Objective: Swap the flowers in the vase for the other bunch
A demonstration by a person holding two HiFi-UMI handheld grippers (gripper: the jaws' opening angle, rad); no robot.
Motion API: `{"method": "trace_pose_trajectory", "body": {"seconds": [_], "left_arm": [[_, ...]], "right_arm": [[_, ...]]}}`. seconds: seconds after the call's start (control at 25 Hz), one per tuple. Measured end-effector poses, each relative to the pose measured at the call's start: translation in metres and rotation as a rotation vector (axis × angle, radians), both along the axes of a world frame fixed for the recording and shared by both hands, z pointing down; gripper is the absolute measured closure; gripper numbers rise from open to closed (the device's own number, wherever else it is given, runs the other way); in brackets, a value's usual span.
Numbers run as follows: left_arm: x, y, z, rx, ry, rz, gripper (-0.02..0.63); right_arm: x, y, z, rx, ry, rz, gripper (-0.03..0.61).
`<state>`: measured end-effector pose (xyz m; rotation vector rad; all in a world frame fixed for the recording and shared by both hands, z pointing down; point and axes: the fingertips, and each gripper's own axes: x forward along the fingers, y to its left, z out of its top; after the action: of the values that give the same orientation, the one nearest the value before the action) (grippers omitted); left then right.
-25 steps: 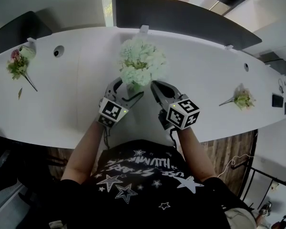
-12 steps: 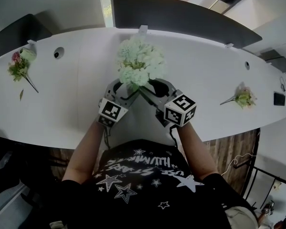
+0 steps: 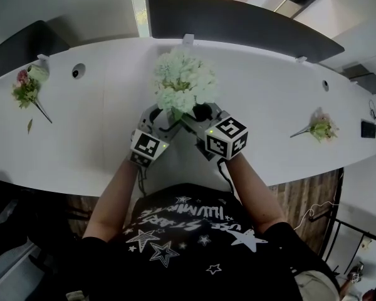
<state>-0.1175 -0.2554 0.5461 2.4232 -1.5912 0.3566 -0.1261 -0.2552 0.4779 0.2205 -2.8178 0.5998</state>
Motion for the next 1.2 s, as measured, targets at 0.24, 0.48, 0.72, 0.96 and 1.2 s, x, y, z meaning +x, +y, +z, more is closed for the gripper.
{"method": "trace_pose_trajectory", "body": {"seconds": [0.24,0.48,0.72,0.96,1.2], "left_arm": [[0.002,0.0,0.002,0.001,0.006,-0.005,0.331],[0.004,0.001,0.0,0.0,0.004,-0.001,0.331],[0.001,-0.001,-0.001,0.016,0.014,-0.002,0.331],[0.0,0.0,0.001,0.001,0.021,-0.009,0.331],[0.002,-0.001,0.0,-0.007,0.011,-0.012,0.331]], "right_arm": [[-0.004,-0.002,-0.004,0.031,0.002,0.013,0.448],[0.0,-0.006,-0.013,0.043,-0.033,0.042,0.482],[-0.003,-0.007,-0.024,0.033,-0.068,0.047,0.495],[-0.006,-0.006,-0.051,0.026,-0.137,0.06,0.495],[-0.003,-0.008,-0.076,0.052,-0.172,0.063,0.497]]}}
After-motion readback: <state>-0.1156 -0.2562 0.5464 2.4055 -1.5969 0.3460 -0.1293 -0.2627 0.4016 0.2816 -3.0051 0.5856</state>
